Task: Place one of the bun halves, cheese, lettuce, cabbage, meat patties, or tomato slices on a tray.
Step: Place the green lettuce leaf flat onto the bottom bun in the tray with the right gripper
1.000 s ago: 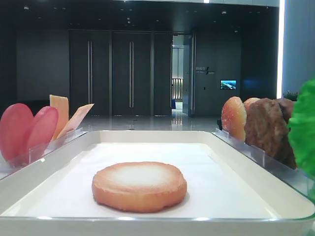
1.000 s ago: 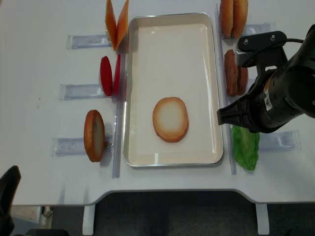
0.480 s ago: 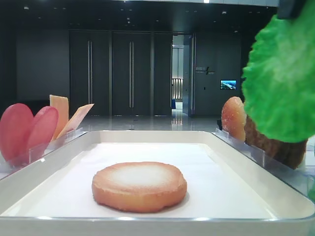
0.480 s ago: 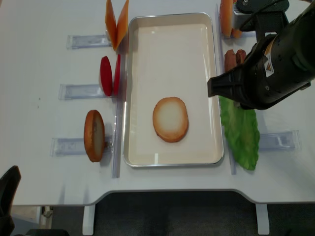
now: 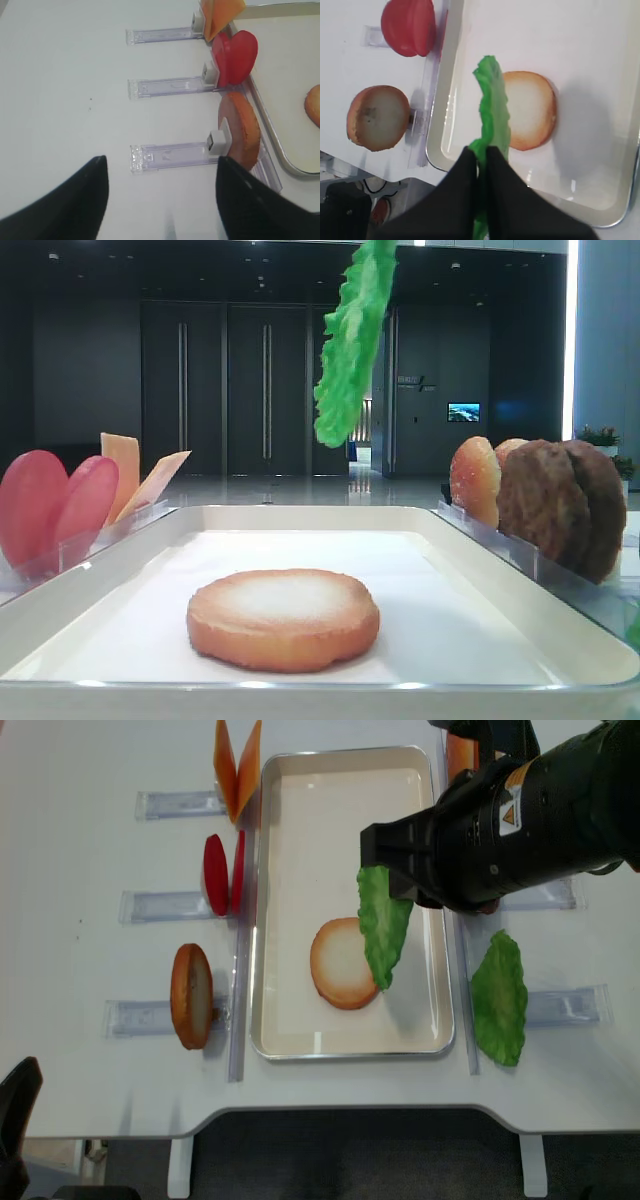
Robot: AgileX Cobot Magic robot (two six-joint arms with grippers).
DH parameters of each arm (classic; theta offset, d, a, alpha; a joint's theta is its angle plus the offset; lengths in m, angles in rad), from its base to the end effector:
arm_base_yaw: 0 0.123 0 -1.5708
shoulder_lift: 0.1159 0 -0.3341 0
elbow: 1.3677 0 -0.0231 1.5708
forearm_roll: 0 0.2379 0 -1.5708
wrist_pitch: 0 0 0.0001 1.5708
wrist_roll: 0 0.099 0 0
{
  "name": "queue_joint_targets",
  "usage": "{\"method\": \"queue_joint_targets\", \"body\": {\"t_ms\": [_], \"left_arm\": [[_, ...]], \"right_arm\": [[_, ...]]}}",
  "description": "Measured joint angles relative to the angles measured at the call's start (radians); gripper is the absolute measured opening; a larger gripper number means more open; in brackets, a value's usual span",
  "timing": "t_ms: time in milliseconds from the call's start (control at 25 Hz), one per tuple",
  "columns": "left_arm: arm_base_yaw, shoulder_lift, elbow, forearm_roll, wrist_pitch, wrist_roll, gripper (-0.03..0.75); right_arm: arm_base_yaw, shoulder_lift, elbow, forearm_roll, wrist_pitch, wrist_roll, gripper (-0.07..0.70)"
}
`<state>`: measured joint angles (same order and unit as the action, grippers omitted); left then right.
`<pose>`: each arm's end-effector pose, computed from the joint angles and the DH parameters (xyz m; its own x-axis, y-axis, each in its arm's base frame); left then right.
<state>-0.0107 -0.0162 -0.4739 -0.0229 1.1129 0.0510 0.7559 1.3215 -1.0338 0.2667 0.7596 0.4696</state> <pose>-0.0606 -0.0014 0.2549 -0.5087 0.0463 -0.8597 0.0492 0.9985 0.0247 0.1699 0.1849 0.3506 -0.9273 -0.0401 -0.3721 -0.2286 0.8478 0.4784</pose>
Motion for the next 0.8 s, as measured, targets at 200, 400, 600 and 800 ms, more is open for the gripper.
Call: {"method": "queue_joint_targets", "body": {"t_ms": [200, 400, 600, 800], "left_arm": [[0.0, 0.0, 0.0, 0.0, 0.0, 0.0, 0.517], [0.0, 0.0, 0.0, 0.0, 0.0, 0.0, 0.517], [0.0, 0.0, 0.0, 0.0, 0.0, 0.0, 0.517], [0.0, 0.0, 0.0, 0.0, 0.0, 0.0, 0.517]], "right_arm": [[0.0, 0.073, 0.0, 0.125, -0.063, -0.121, 0.014], [0.0, 0.159, 0.0, 0.254, -0.111, -0.256, 0.014], [0.0, 0.23, 0.0, 0.431, -0.155, -0.426, 0.014], [-0.022, 0.288, 0.0, 0.584, -0.162, -0.584, 0.014]]}}
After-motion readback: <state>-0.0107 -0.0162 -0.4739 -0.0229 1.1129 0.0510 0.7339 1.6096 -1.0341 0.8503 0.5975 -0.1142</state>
